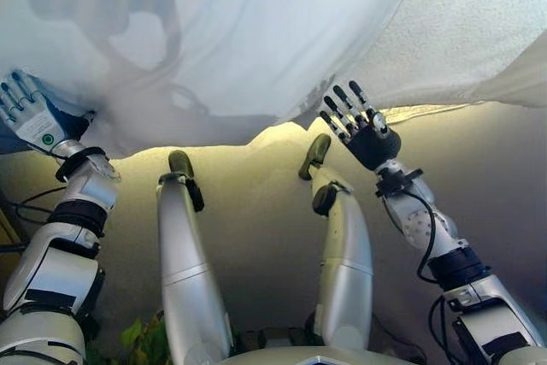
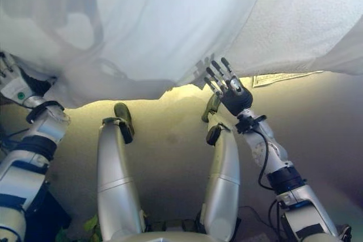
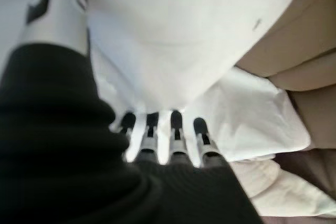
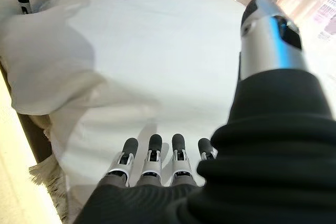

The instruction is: Make the bed neatly

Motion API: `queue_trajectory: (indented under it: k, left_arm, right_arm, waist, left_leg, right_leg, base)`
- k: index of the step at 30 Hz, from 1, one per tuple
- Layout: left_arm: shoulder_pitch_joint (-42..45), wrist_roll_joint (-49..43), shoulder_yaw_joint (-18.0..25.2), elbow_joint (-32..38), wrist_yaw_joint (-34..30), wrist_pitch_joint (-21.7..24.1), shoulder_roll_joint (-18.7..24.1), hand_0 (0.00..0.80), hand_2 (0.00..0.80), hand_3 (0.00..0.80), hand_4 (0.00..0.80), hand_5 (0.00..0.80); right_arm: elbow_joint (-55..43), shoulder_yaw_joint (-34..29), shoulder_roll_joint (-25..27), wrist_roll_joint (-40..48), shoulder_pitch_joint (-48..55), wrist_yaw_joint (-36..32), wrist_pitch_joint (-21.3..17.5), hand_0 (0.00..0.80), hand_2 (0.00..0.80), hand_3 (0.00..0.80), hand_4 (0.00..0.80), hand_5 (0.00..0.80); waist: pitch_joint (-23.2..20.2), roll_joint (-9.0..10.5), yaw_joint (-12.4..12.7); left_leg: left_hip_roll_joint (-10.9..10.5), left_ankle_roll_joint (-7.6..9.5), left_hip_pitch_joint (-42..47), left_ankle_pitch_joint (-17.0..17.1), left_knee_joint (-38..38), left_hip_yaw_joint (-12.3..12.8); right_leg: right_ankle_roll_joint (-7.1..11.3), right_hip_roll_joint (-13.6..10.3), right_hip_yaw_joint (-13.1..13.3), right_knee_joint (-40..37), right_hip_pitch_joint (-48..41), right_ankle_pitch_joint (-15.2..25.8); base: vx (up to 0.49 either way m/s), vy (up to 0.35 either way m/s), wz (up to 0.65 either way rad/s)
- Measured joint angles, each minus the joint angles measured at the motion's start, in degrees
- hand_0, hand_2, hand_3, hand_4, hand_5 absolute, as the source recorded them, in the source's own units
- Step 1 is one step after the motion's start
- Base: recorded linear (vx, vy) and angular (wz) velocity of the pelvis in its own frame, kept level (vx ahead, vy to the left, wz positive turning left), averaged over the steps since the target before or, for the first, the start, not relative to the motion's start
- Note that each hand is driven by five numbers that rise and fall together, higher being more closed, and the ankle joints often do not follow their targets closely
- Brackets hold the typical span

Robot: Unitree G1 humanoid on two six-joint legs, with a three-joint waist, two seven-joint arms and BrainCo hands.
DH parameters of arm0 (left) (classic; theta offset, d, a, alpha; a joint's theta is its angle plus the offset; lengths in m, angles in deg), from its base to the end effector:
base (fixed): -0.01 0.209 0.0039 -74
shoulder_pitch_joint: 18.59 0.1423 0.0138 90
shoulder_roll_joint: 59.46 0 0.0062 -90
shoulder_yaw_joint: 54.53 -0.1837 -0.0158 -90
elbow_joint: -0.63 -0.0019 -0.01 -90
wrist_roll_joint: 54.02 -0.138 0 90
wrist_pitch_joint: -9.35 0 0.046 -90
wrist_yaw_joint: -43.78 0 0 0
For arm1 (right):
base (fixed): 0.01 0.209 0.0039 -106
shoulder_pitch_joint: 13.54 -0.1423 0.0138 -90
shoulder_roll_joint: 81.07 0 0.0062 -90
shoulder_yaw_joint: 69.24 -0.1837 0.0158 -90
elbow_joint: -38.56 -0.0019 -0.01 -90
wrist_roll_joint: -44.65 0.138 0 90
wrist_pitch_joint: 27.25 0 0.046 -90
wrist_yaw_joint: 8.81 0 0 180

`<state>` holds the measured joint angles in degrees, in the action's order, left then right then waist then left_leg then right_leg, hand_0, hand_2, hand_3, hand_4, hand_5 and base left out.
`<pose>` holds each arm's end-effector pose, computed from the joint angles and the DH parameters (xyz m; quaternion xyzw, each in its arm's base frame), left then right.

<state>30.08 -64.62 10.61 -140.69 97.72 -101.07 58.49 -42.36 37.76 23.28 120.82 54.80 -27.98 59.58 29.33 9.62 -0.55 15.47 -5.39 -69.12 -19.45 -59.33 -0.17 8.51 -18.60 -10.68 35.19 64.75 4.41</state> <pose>0.2987 0.3109 0.1083 0.5794 0.0193 0.4762 0.6612 0.2680 -0.1884 0.1029 0.3505 -0.0684 0.2821 0.8905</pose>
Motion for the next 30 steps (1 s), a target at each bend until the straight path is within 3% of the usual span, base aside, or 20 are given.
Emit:
queue_trajectory:
  k: [12,30]
  left_arm:
    - [0.45,0.13,-1.06,-1.71,-8.63,2.09,-0.23,0.000,0.000,0.000,0.000,0.000]
    - [3.27,0.01,-3.17,-7.03,-15.52,-3.13,-4.55,0.000,0.000,0.000,0.000,0.000]
  right_arm:
    - [-0.06,0.54,-0.87,-1.31,-0.04,-0.66,-0.20,0.000,0.000,0.000,0.000,0.000]
    - [-0.38,-0.53,-1.28,-3.89,0.02,-0.68,-0.13,0.000,0.000,0.000,0.000,0.000]
  waist:
    - [-0.12,-0.20,-0.04]
    - [-1.27,-2.60,-0.33]
  left_leg:
    - [-0.77,-0.09,2.70,0.69,3.16,1.34]
    - [-1.54,-0.24,4.62,1.57,6.91,2.01]
  right_leg:
    - [0.35,-0.30,0.12,-3.90,-2.07,1.69]
    - [-0.04,-0.66,-0.35,-5.57,-2.60,1.70]
  base:
    - [-0.003,0.005,-0.01]
    - [-0.001,0.000,0.00]
